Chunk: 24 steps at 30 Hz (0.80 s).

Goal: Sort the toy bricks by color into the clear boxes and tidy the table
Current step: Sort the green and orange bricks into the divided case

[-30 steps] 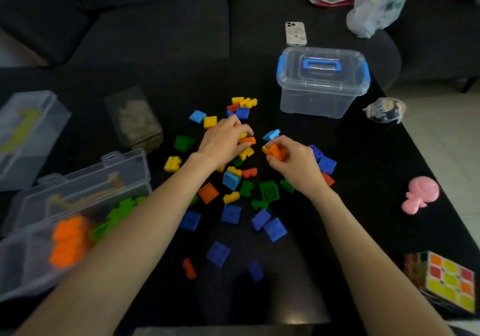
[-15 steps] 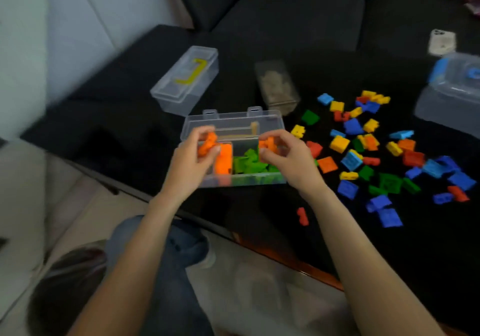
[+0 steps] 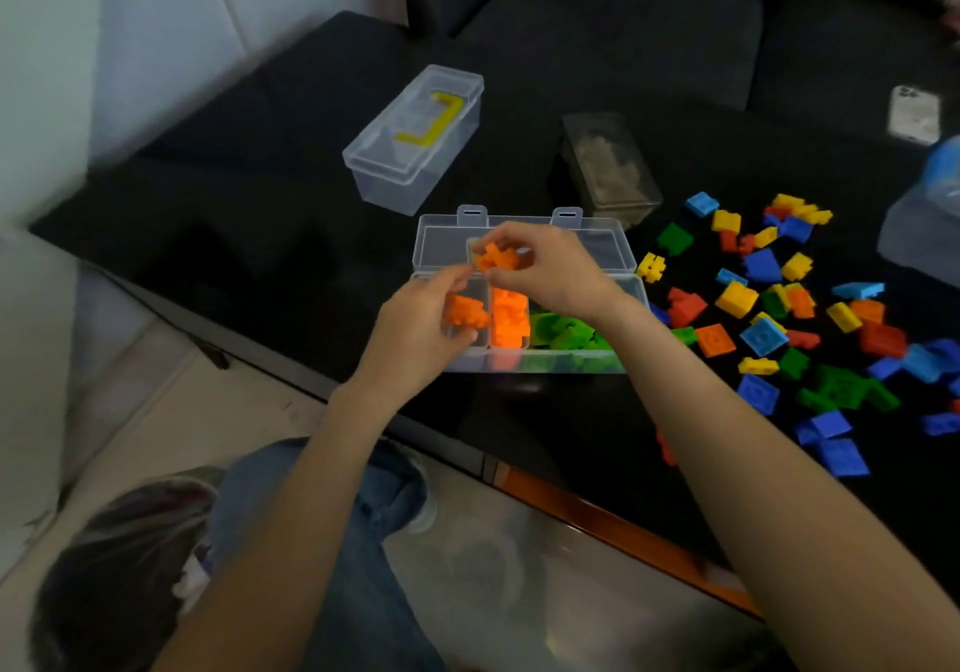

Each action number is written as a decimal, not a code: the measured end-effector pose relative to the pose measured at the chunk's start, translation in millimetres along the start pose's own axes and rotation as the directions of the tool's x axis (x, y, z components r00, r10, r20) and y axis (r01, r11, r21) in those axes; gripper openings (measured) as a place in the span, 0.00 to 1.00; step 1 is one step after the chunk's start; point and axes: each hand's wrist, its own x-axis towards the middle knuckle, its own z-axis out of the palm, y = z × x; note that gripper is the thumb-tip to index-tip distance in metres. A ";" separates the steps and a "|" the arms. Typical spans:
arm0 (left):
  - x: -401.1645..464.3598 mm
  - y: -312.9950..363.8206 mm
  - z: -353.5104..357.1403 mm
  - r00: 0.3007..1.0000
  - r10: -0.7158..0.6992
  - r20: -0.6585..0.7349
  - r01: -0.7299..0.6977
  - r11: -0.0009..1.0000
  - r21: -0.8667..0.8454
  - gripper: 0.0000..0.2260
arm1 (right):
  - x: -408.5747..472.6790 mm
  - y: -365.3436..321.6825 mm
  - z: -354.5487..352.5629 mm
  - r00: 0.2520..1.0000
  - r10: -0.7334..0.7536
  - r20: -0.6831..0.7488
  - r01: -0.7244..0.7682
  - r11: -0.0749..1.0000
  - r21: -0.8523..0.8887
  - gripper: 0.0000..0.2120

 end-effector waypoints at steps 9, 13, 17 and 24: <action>-13.3 -15.0 -1.7 0.997 -0.050 -0.052 0.046 0.996 -0.076 0.19 | 16.8 -13.8 10.4 0.986 -0.051 0.160 0.102 0.940 -0.326 0.13; -16.0 -19.2 2.4 0.991 0.057 -0.117 -0.058 0.998 -0.003 0.11 | 24.1 -21.8 11.2 0.966 -0.042 0.256 0.142 0.911 -0.386 0.18; -12.3 -23.8 2.8 0.982 0.119 -0.149 -0.106 0.990 0.095 0.09 | 24.5 -19.8 8.2 0.978 -0.027 0.205 0.105 0.919 -0.380 0.19; 1.2 -17.4 1.8 0.987 0.127 -0.097 -0.104 0.971 0.217 0.11 | 4.7 -17.8 -7.4 0.998 -0.065 0.004 0.064 0.966 -0.252 0.10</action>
